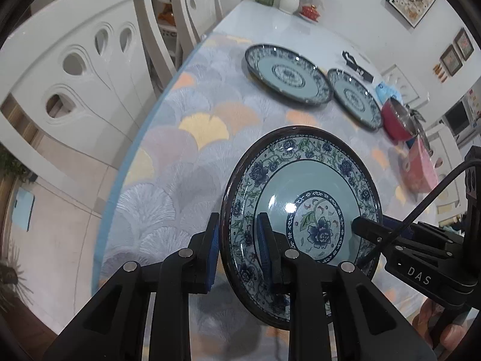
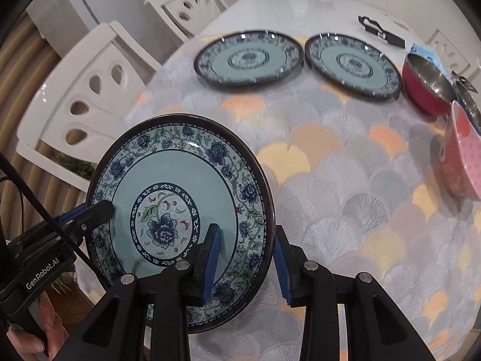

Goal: Organize plates and bowls

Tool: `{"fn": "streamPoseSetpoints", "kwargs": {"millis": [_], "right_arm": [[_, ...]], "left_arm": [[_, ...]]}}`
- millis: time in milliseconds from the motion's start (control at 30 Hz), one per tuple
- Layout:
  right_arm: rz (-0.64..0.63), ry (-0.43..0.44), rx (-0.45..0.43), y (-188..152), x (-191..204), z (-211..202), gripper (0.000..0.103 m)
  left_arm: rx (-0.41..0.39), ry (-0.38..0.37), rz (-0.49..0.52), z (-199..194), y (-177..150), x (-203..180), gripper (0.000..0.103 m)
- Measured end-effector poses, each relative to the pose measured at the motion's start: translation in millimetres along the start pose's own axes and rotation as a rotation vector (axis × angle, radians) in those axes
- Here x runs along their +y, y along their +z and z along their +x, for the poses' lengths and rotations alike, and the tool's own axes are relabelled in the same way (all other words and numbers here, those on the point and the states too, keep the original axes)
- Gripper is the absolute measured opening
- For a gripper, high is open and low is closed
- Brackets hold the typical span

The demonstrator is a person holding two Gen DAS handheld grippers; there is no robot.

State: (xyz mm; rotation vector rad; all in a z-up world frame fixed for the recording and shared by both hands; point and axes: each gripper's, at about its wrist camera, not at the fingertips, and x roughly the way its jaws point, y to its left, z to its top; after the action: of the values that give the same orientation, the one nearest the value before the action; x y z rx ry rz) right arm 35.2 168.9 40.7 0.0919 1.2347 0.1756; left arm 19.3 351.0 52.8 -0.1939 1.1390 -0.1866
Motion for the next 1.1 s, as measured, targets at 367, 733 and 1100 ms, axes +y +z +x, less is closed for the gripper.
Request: {"fn": "streamPoseSetpoints", "kwargs": {"millis": [367, 733, 1100], "right_arm": [[0.068, -0.012, 0.071, -9, -10, 28, 0.034], [0.122, -0.019, -0.02, -7, -40, -31, 0.038], [0.096, 0.014, -0.283, -6, -48, -154, 0.061]], "left_arm": [[0.042, 0.024, 0.021, 23, -7, 0, 0.02], [-0.078, 0.091, -0.023, -26, -5, 10, 0.023], [-0.306, 0.03, 0.042, -130, 11, -59, 0.056]]}}
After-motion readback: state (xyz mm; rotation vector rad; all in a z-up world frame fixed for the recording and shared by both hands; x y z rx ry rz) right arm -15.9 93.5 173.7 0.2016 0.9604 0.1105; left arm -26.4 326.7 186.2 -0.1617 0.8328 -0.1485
